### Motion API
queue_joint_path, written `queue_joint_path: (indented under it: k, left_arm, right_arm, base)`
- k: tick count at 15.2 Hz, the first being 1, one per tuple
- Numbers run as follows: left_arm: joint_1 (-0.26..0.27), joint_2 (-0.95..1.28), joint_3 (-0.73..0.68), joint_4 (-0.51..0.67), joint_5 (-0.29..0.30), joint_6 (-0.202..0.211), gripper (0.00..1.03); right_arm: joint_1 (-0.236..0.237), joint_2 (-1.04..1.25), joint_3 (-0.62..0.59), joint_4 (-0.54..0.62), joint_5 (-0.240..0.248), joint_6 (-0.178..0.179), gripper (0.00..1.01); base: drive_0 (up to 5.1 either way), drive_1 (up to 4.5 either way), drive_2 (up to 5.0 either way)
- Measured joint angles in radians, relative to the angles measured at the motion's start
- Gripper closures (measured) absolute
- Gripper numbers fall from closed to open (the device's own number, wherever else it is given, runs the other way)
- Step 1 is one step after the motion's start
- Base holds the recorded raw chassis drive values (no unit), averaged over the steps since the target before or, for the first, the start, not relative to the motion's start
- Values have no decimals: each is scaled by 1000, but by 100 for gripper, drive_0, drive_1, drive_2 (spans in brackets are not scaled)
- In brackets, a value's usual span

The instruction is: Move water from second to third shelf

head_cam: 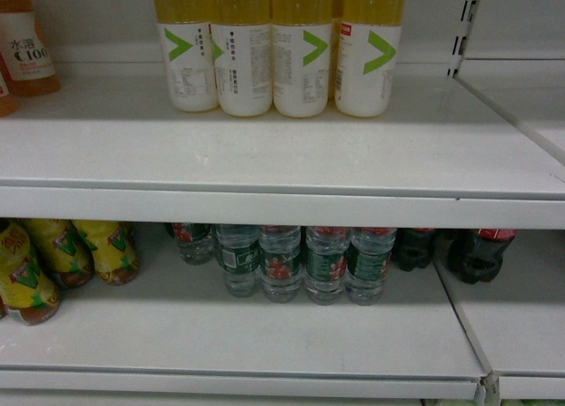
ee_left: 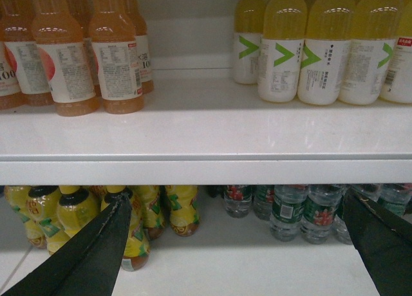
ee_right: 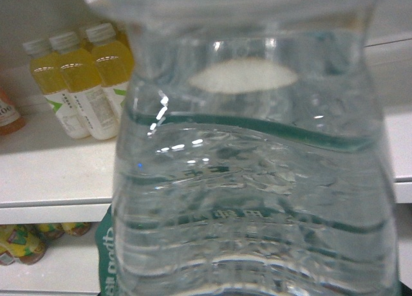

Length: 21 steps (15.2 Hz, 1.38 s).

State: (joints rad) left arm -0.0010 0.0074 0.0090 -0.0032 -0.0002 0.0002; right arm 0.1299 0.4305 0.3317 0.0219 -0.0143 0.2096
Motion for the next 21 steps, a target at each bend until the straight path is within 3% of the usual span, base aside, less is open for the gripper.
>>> queue_joint_path:
  k: [21]
  left_arm:
    - [1, 0, 0, -1, 0, 0, 5]
  right_arm:
    - [-5, 1, 0, -2, 5, 0, 58]
  base:
    - [-493, 252, 252]
